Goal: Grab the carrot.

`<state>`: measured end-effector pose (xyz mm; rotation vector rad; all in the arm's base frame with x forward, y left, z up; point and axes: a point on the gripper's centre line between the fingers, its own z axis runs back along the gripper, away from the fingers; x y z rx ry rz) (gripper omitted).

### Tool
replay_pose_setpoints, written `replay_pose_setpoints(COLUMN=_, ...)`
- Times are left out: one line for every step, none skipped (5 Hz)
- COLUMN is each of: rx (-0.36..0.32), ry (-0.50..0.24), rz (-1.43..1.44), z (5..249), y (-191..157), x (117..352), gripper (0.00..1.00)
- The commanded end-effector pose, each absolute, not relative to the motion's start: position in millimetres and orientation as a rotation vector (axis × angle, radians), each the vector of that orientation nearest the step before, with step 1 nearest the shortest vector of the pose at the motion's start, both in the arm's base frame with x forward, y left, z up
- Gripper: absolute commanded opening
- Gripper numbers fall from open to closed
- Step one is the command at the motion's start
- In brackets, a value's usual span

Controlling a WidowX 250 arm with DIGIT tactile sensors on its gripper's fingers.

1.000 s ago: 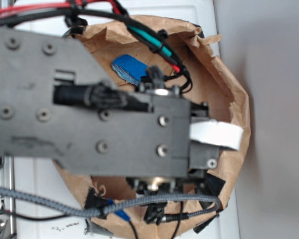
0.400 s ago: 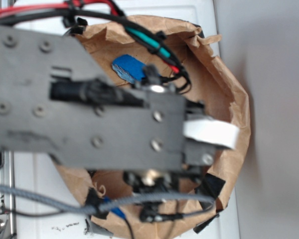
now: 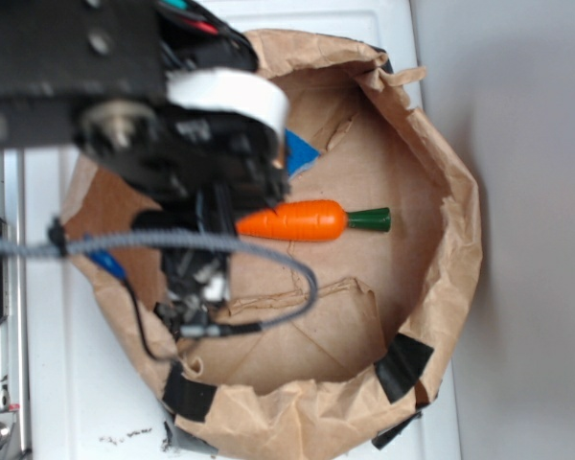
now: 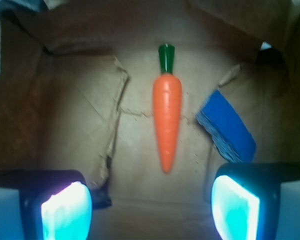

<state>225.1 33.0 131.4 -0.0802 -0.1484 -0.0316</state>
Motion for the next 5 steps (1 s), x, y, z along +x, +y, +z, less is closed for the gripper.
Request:
replay_pose_setpoints(rx=0.047, ry=-0.156, rz=0.009, z=104, y=21, x=250, gripper=1.00)
replay_pose_setpoints(rx=0.082, ry=-0.165, rz=0.014, z=83, y=10, x=265, gripper=1.00)
replay_pose_setpoints(rx=0.092, ry=-0.203, rz=0.006, z=59, y=2, x=278, gripper=1.00)
replay_pose_setpoints(rx=0.063, ry=-0.235, rz=-0.020, z=40, y=6, x=291, gripper=1.00)
replay_pose_setpoints(rx=0.033, ry=-0.245, rz=-0.035, z=25, y=23, x=306, gripper=1.00)
